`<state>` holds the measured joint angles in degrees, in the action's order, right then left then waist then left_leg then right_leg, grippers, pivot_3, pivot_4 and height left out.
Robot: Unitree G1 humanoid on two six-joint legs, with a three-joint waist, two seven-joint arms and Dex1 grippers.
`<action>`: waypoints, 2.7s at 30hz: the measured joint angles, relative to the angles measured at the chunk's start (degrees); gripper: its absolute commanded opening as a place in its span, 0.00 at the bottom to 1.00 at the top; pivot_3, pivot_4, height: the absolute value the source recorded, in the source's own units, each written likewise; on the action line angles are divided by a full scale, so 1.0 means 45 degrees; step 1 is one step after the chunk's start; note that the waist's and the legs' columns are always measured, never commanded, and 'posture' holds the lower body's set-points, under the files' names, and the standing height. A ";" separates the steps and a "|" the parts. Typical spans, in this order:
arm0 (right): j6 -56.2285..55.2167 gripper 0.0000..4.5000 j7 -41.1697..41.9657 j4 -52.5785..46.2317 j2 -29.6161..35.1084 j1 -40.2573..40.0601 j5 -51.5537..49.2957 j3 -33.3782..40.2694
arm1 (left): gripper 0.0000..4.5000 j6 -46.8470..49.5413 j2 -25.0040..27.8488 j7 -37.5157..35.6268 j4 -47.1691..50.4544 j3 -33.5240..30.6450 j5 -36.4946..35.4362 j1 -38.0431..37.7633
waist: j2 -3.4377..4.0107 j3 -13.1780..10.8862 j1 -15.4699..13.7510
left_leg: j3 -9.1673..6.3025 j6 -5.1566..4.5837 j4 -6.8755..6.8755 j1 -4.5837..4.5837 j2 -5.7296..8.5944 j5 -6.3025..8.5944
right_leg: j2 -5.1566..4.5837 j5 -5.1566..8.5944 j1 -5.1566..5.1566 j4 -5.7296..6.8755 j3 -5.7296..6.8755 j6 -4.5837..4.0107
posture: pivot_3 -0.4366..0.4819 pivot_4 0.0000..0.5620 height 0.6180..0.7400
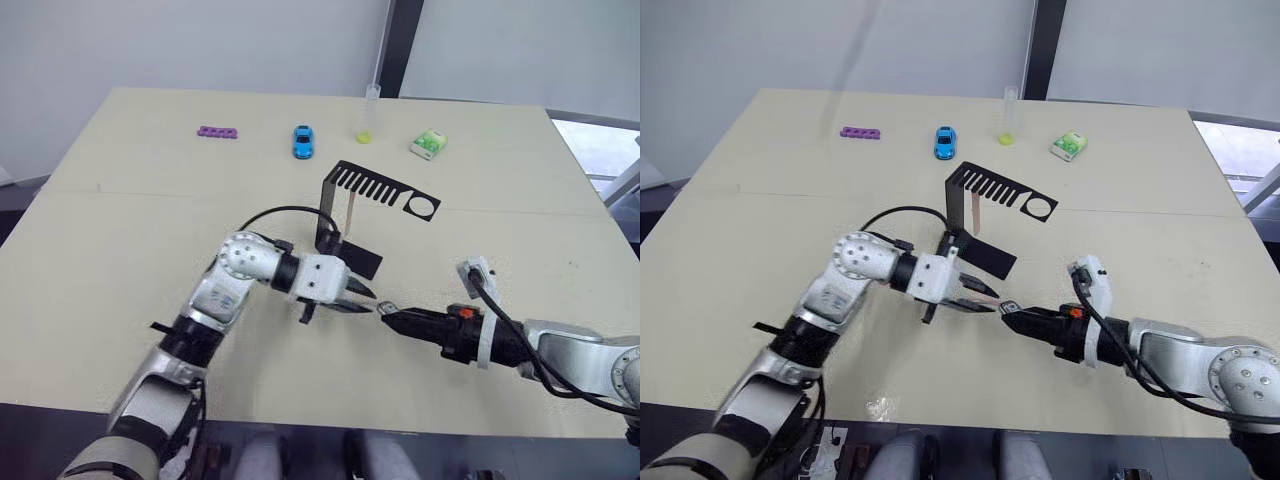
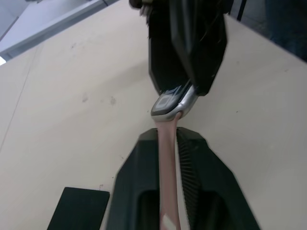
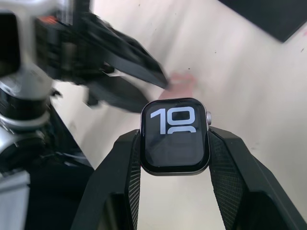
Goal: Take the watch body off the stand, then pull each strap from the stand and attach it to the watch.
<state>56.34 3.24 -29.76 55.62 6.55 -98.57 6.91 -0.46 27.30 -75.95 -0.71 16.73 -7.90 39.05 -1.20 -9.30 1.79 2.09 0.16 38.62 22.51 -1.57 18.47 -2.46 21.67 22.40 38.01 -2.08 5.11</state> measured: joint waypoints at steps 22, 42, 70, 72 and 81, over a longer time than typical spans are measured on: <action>-0.5623 0.33 0.9765 -0.1713 0.0030 0.0578 1.2605 -0.2135 | 1.00 0.4190 0.2135 -0.0380 0.1566 -0.1712 -0.3652 -0.0479 | 0.0012 -0.0009 -0.0269 | -0.0011 -0.0023 0.0051 0.0002 0.0023 0.0015 | -0.0004 -0.0002 -0.0007 0.0000 0.0002 0.0005 | 0.48 0.27 1.00; -0.6161 0.33 1.1697 0.3362 -0.3396 0.3831 1.7180 -0.6843 | 1.00 0.2758 0.4207 0.0362 0.2068 -0.2769 -0.2771 -0.3810 | 0.0013 -0.0009 -0.0049 | -0.0016 -0.0028 0.0056 -0.0008 0.0044 0.0024 | -0.0046 -0.0002 0.0012 0.0071 0.0013 0.0003 | 0.48 0.27 1.00; -0.4511 0.98 1.1840 0.0917 -0.1952 -0.2834 1.3400 0.4704 | 1.00 0.5284 0.4133 0.2979 0.1858 -0.6641 -0.4646 -0.5432 | 0.0016 -0.0011 0.0001 | -0.0008 -0.0072 0.0046 -0.0050 0.0026 0.0076 | -0.0026 -0.0001 -0.0040 0.0058 0.0015 0.0004 | 0.48 0.27 1.00; -0.4425 0.98 1.1806 0.0945 -0.1958 -0.3767 1.3228 0.5893 | 1.00 0.5701 0.4142 0.3493 0.1926 -0.7684 -0.5018 -0.5979 | 0.0016 -0.0011 -0.0001 | -0.0005 -0.0074 0.0024 -0.0081 0.0026 0.0078 | -0.0027 -0.0001 -0.0065 0.0038 0.0011 0.0004 | 0.48 0.27 1.00; -0.4484 0.98 1.1197 0.1022 -0.2539 -0.3757 1.2724 0.6046 | 1.00 0.6465 0.3582 0.4565 0.2476 -0.7849 -0.5730 -0.5742 | 0.0008 -0.0009 -0.0012 | -0.0003 -0.0060 -0.0120 -0.0285 0.0032 0.0079 | -0.0031 -0.0001 -0.0261 -0.0080 0.0012 0.0003 | 0.48 0.27 1.00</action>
<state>36.16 53.62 -25.16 44.19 -10.36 -41.31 34.11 28.64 43.42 -55.41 10.43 -18.59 -33.68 13.21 -1.16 -9.34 1.73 2.08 -0.11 38.08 21.22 -1.42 18.82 -2.60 21.67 21.23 37.65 -2.02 5.12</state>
